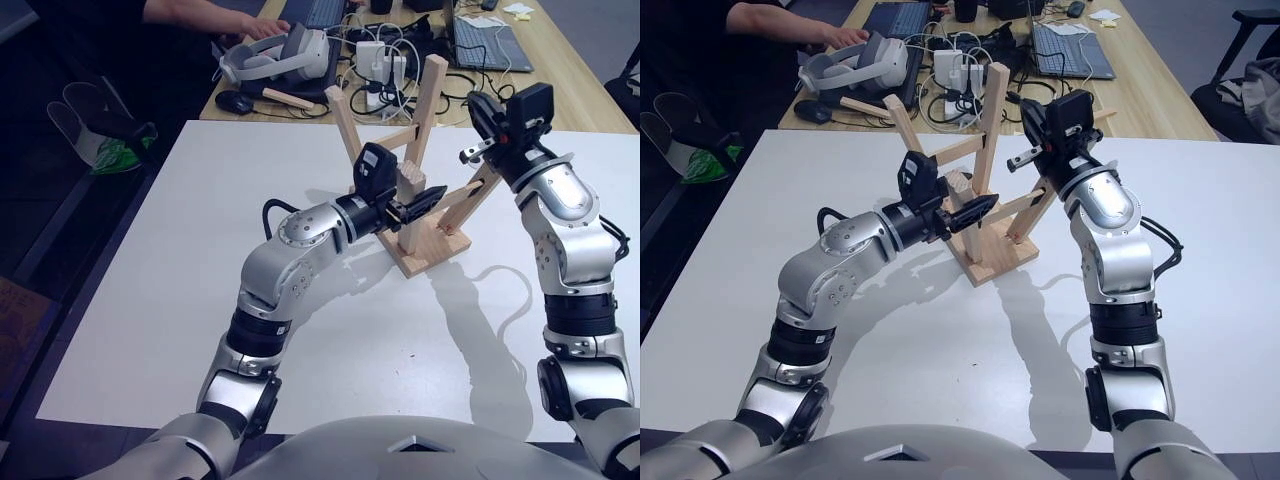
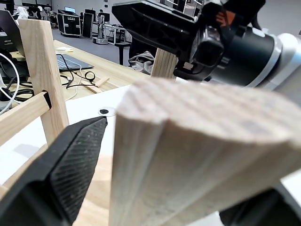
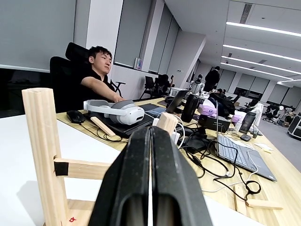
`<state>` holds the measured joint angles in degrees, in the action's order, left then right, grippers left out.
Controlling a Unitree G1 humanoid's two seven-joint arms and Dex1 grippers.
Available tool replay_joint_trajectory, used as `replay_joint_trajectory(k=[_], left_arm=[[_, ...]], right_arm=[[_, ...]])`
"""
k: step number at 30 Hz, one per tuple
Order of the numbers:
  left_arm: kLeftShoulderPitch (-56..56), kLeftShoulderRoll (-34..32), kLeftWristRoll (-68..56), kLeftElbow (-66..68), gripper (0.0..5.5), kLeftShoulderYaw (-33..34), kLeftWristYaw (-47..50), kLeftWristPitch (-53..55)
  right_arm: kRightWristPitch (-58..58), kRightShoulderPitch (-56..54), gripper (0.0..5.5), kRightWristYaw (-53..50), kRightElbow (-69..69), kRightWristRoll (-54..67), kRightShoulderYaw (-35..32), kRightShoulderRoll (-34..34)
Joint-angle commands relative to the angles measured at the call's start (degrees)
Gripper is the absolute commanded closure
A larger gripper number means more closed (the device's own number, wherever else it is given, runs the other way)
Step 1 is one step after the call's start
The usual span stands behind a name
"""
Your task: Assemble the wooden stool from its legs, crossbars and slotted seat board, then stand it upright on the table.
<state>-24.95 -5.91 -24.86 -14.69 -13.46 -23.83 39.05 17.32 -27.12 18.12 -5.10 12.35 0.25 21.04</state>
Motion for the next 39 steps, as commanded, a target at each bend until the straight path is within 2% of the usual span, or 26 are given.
replay_joint_trajectory(k=[1, 3, 9, 12, 14, 16, 19, 24, 31, 33, 35, 37, 39], left_arm=[[0.6, 0.3, 0.4, -1.4, 1.48, 0.1, -1.8, -4.1], [0.9, 0.6, 1.1, -2.0, 1.19, 0.3, -2.4, -7.8], [0.3, 2.6, -2.0, -6.6, 1.19, 6.9, -1.4, -15.7], [-2.4, 4.0, -2.9, -6.5, 1.19, 17.1, 8.0, -18.4], [-3.6, 4.5, -2.7, 0.5, 1.19, 26.5, 17.2, -21.4], [-4.5, 4.4, -2.4, 8.3, 1.19, 33.1, 23.4, -24.8], [-6.0, 3.3, -2.0, 19.1, 1.19, 38.7, 27.3, -30.5], [-7.8, 3.7, -1.7, 24.3, 1.19, 38.3, 26.8, -35.4], [-8.3, 3.4, -2.4, 25.3, 1.19, 37.8, 26.5, -35.9], [-8.2, 3.3, -2.5, 24.8, 1.19, 37.6, 26.8, -35.4], [-7.9, 3.3, -2.7, 24.0, 1.19, 37.4, 27.1, -34.8], [-8.0, 3.4, -2.9, 23.7, 1.19, 37.1, 27.3, -34.1], [-8.0, 3.4, -3.3, 23.6, 1.19, 36.9, 27.3, -33.5]], right_arm=[[0.3, -2.7, 5.50, 0.7, 0.2, -0.2, -0.9, -0.2], [0.7, -4.0, 5.50, 1.4, 0.2, 0.1, -1.1, 0.1], [5.9, -9.8, 5.50, 5.6, -1.0, 3.4, -2.2, 1.4], [15.0, -14.3, 5.50, 11.3, -3.6, 9.8, -1.7, 3.0], [23.8, -17.2, 5.50, 14.7, -5.4, 16.9, -2.0, 3.2], [29.4, -18.9, 5.50, 17.0, -6.0, 22.0, -2.4, 2.8], [32.2, -20.0, 5.50, 18.7, -5.7, 24.1, -1.1, 2.7], [28.5, -23.7, 5.50, 20.4, -5.9, 23.0, 0.5, 1.0], [29.4, -28.7, 5.50, 18.6, -4.1, 25.5, -0.3, -4.0], [34.3, -24.0, 5.50, 17.6, -3.7, 27.7, 0.4, -4.8], [38.7, -14.1, 5.50, 18.3, -3.8, 27.2, 5.1, -3.1], [38.3, -5.4, 5.50, 18.3, -3.9, 23.4, 10.3, -0.4], [37.8, -3.1, 5.50, 16.5, -4.1, 21.9, 11.4, -0.3]])
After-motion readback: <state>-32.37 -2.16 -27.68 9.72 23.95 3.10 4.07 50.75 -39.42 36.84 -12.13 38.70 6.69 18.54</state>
